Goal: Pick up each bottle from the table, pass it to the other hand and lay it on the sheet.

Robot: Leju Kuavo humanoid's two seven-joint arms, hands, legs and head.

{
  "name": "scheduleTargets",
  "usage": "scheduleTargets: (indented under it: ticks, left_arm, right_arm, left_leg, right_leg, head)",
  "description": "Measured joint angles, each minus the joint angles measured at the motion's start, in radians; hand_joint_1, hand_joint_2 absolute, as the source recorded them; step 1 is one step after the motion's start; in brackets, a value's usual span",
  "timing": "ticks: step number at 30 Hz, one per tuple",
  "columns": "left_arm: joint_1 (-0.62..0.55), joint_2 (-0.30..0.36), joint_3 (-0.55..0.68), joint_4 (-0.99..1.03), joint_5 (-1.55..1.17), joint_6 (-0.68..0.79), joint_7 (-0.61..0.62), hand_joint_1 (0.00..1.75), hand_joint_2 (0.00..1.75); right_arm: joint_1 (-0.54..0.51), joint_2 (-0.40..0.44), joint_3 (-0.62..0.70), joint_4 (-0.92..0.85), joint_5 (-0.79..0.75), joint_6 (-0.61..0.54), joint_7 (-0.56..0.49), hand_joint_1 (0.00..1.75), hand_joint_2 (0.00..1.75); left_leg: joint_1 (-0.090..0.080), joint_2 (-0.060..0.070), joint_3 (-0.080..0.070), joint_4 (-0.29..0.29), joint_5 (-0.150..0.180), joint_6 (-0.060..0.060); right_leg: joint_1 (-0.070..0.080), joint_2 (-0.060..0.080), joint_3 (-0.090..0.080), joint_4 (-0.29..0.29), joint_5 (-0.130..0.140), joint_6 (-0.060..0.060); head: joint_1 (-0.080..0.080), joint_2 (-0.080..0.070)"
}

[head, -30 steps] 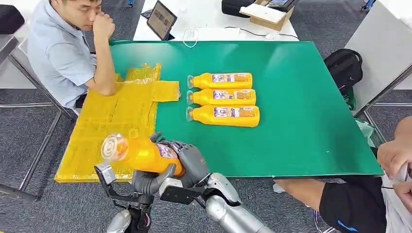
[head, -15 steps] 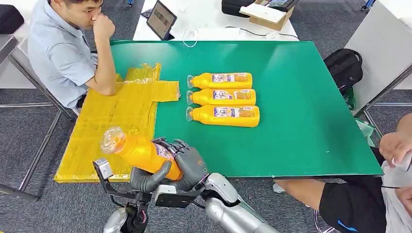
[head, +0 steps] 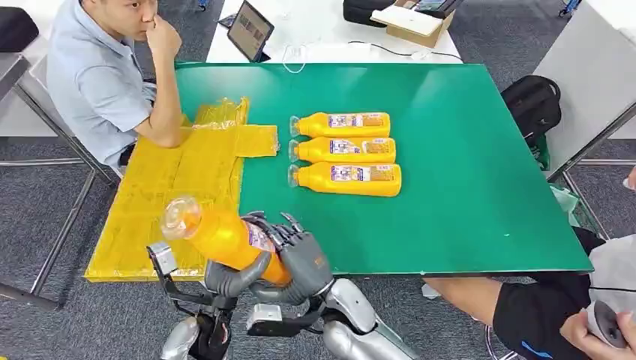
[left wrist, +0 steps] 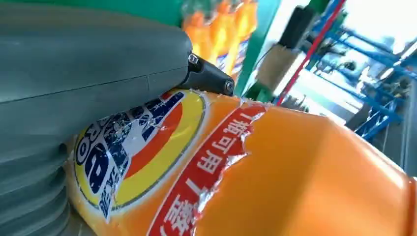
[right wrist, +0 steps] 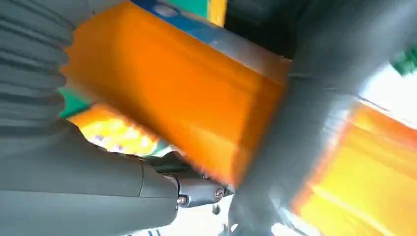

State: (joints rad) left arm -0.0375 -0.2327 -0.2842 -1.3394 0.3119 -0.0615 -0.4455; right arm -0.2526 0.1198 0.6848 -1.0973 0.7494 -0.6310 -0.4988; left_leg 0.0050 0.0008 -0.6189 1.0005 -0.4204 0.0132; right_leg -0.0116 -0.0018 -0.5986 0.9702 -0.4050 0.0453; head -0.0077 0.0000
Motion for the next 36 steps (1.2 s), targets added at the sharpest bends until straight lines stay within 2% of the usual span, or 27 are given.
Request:
scheduleTargets:
  ticks: [4, 8, 11, 16, 20, 22, 26, 30, 36]
  left_arm:
    - [-0.075, 0.022, 0.065, 0.033, -0.157, 0.214, -0.039, 1.75, 1.75]
    - [-0.160, 0.050, 0.125, 0.105, -0.259, 0.280, -0.040, 1.75, 1.75]
    - [-0.212, 0.064, 0.167, 0.155, -0.272, 0.276, -0.039, 1.75, 1.75]
    - [-0.251, 0.079, 0.201, 0.207, -0.266, 0.243, -0.026, 1.75, 1.75]
    - [-0.296, 0.104, 0.194, 0.264, -0.564, 0.478, -0.042, 1.75, 1.75]
    - [-0.313, 0.117, 0.183, 0.293, -0.680, 0.541, -0.030, 1.75, 1.75]
    - [-0.373, 0.154, 0.139, 0.393, -0.918, 0.572, 0.085, 1.75, 1.75]
    - [-0.472, 0.204, 0.069, 0.556, -1.217, 0.540, 0.226, 1.75, 1.75]
    - [-0.569, 0.237, 0.022, 0.718, -1.321, 0.471, 0.294, 1.75, 1.75]
  right_arm:
    - [0.092, -0.007, -0.030, -0.178, 0.155, -0.062, -0.091, 0.00, 0.00]
    - [0.151, 0.008, -0.098, -0.291, 0.208, -0.063, -0.143, 0.00, 0.00]
    - [0.175, 0.012, -0.144, -0.320, 0.169, -0.063, -0.158, 0.00, 0.00]
    - [0.185, 0.003, -0.162, -0.325, -0.025, -0.064, -0.146, 0.00, 0.00]
    - [0.197, -0.015, -0.162, -0.327, -0.057, -0.064, -0.139, 0.00, 0.00]
    - [0.200, -0.022, -0.162, -0.330, -0.061, -0.064, -0.132, 0.00, 0.00]
    - [0.201, -0.035, -0.162, -0.331, -0.063, -0.060, -0.111, 0.00, 0.00]
    - [0.211, -0.047, -0.162, -0.333, -0.060, -0.043, -0.105, 0.00, 0.00]
    - [0.224, -0.058, -0.162, -0.339, -0.061, -0.028, -0.097, 0.00, 0.00]
  left_leg:
    - [0.000, 0.001, 0.001, 0.000, 0.000, -0.001]
    - [0.002, -0.003, 0.001, 0.000, 0.000, -0.001]
    - [0.001, -0.003, 0.001, 0.000, 0.001, -0.001]
    - [0.000, -0.003, 0.000, 0.000, 0.001, 0.000]
    - [0.000, -0.003, 0.000, 0.000, 0.001, 0.000]
    - [0.000, -0.003, 0.000, 0.000, 0.001, 0.000]
    - [0.000, -0.003, 0.000, 0.000, 0.001, 0.000]
    - [0.000, -0.002, 0.001, 0.000, 0.001, -0.001]
    - [0.000, -0.002, 0.000, 0.000, 0.001, -0.001]
  right_leg:
    - [0.001, 0.000, -0.001, 0.000, 0.000, 0.000]
    - [0.001, -0.003, 0.001, 0.001, -0.001, -0.001]
    - [0.001, -0.003, 0.001, 0.001, -0.001, -0.001]
    - [0.000, -0.003, 0.001, 0.001, -0.001, -0.001]
    - [0.000, -0.003, 0.000, 0.001, -0.001, -0.001]
    - [0.000, -0.003, 0.000, 0.001, -0.001, -0.001]
    - [0.000, -0.003, 0.000, 0.001, -0.001, -0.001]
    - [0.000, -0.003, 0.000, 0.001, 0.000, -0.001]
    - [0.000, -0.003, 0.000, 0.001, 0.000, -0.001]
  head:
    - [-0.002, 0.000]
    - [-0.001, 0.000]
    - [-0.001, 0.000]
    - [0.000, 0.000]
    - [-0.001, 0.000]
    - [-0.001, 0.000]
    - [-0.001, 0.000]
    - [-0.001, 0.000]
    - [-0.001, 0.000]
